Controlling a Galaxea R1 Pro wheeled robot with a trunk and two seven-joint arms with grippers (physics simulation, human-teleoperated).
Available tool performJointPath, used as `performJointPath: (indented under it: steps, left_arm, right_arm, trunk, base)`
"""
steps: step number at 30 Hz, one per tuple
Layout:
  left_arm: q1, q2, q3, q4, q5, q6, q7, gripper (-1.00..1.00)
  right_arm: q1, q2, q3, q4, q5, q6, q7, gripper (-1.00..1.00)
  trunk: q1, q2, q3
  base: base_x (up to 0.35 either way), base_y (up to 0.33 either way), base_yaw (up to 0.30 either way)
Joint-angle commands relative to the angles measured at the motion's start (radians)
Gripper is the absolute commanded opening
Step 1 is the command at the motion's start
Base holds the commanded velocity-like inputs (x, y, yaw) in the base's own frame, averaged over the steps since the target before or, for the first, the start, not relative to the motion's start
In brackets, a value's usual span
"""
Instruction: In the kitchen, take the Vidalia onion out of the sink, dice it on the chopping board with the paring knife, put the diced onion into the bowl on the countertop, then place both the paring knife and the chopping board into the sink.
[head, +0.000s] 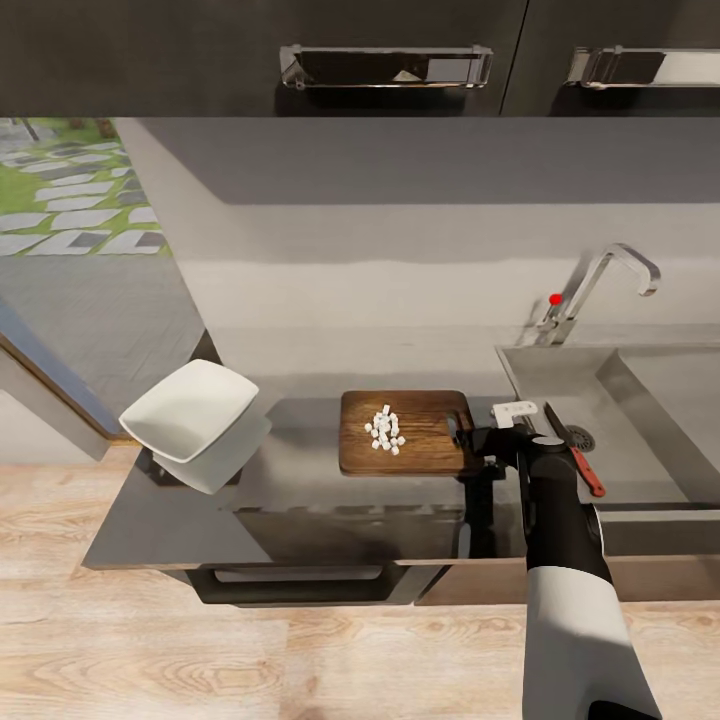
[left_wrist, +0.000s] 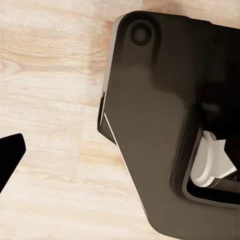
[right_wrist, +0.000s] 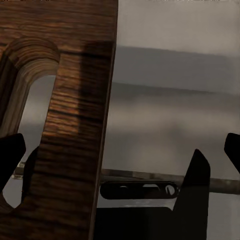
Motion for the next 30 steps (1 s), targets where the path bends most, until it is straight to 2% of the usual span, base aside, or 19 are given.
performJointPath:
  steps: [1, 30]
  left_arm:
    - [0.000, 0.000, 0.001, -0.001, 0.008, 0.000, -0.006, 1.00]
    - [0.001, 0.000, 0.001, -0.001, 0.008, 0.000, -0.006, 1.00]
  right_arm:
    - [-0.001, 0.001, -0.003, -0.001, 0.010, 0.001, 0.010, 1.00]
    - [-0.001, 0.001, -0.003, -0.001, 0.010, 0.002, 0.010, 1.00]
  trunk:
    - [0.001, -0.002, -0.002]
    - [0.001, -0.002, -0.002]
  base:
    - [0.006, 0.000, 0.000]
    - [0.000, 0.000, 0.000]
